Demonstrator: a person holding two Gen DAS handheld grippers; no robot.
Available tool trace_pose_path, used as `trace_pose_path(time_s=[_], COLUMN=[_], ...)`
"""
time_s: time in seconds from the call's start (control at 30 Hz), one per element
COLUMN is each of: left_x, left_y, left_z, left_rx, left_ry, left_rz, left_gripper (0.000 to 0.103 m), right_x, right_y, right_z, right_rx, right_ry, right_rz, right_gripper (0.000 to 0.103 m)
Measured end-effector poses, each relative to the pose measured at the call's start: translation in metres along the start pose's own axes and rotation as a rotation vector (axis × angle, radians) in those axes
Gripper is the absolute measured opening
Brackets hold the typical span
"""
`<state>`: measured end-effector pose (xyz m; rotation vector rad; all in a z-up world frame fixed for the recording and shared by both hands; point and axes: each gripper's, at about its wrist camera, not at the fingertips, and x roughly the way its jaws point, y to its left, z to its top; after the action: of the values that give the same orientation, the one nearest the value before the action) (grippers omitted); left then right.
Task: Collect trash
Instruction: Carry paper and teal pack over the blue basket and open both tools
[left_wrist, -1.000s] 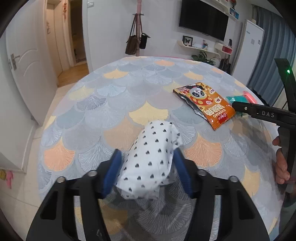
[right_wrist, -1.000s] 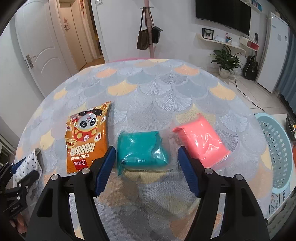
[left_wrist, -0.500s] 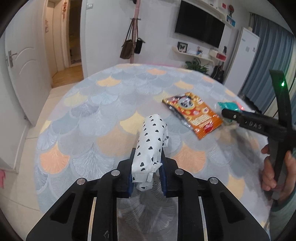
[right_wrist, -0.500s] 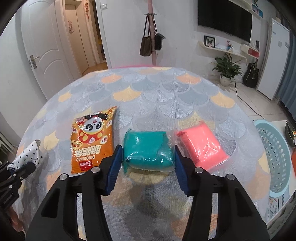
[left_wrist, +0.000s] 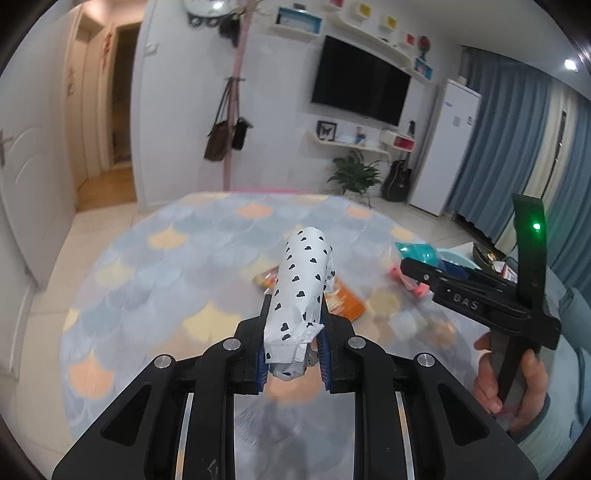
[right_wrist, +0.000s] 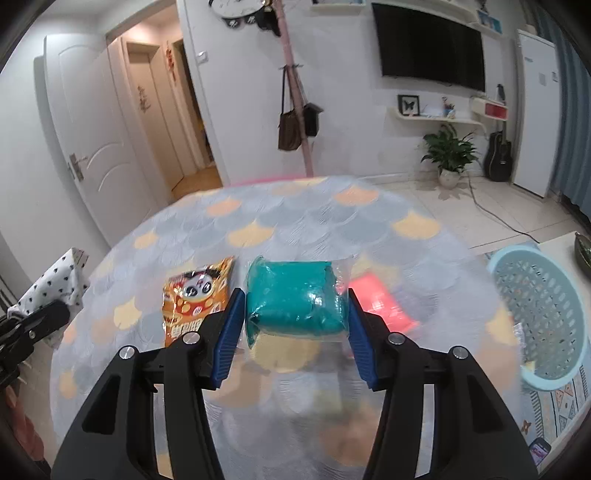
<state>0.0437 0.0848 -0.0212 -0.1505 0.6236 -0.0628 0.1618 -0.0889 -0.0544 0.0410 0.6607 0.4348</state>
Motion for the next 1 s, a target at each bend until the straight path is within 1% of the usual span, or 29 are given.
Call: trace_pose_path(time_s=[0.2, 0.3, 0.5, 0.63, 0.7, 0.8, 0.9, 0.97, 1.0], left_x=[0.014, 0.024, 0.054, 0.083, 0.096, 0.118, 0.143, 0.158, 0.167], left_y=[-0.035, -0.061, -0.116, -0.154, -0.172, -0.198, -0.227, -0.243, -0.251], left_z=[0.027, 0.041, 0.064, 0.075, 0.075, 0.075, 0.073, 0.071, 0.071], left_rx=[0.058, 0.104, 0.155, 0.172, 0.187, 0.212, 0.235, 0.243, 0.245], left_ry=[-0.028, -0.041, -0.028, 0.010, 0.032, 0.064, 0.102, 0.128, 0.141], left_rz=[-0.066, -0.104, -0.216, -0.287, -0.314, -0.338, -0.365, -0.371, -0.376], left_gripper=[0.020, 0.020, 0.020, 0.020, 0.020, 0.020, 0.020, 0.020, 0.020], right_x=[-0.045, -0.067, -0.090, -0.095, -0.095, -0.089, -0.079, -0.072, -0.069], right_y=[-0.038, -0.067, -0.119, -0.159, -0.179, -0.217, -0.255, -0.272, -0.278], right_z=[0.020, 0.028, 0.031, 0.031, 0.030, 0.023, 0.012, 0.007, 0.003], right_rx=[0.065, 0.108, 0.193, 0.253, 0.292, 0.376, 0.475, 0.516, 0.528], right_ry=[-0.091, -0.132, -0.172, -0.169, -0.161, -0.118, -0.059, -0.050, -0.046], right_rz=[-0.052, -0.105, -0.201, -0.276, -0.297, -0.331, -0.319, -0.279, -0.278], right_gripper=[0.050, 0.050, 0.050, 0.050, 0.050, 0.050, 0.050, 0.050, 0.050])
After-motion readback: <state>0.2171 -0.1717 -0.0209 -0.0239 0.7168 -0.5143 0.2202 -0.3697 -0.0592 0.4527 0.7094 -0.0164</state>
